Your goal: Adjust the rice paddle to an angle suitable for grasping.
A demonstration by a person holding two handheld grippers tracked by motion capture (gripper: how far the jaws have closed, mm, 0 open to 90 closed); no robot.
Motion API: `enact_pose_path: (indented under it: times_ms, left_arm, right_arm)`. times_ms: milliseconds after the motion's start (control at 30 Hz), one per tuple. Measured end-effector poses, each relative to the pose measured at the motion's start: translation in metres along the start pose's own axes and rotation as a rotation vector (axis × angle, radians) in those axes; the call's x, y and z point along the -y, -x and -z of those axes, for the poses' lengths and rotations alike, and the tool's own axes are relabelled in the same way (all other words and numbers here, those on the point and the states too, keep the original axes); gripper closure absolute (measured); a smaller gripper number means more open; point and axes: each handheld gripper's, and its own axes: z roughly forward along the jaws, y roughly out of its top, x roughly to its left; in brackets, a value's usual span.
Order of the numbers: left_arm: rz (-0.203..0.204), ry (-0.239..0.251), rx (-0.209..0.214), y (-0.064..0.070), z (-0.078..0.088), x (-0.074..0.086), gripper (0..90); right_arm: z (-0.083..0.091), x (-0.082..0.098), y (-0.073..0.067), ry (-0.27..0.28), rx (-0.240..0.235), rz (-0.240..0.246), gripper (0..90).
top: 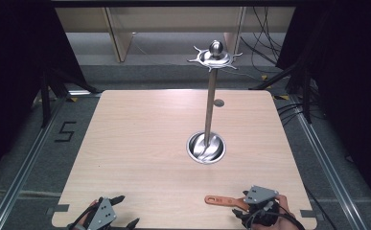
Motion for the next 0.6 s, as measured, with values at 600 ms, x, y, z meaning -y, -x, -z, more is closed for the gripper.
enact_pose_path:
  times_ms: [600]
  left_arm:
    - [0.001, 0.010, -0.006, 0.000, 0.001, 0.000, 17.3]
  right_arm:
    - [-0.031, -0.042, 0.002, -0.174, -0.098, 0.101, 26.5]
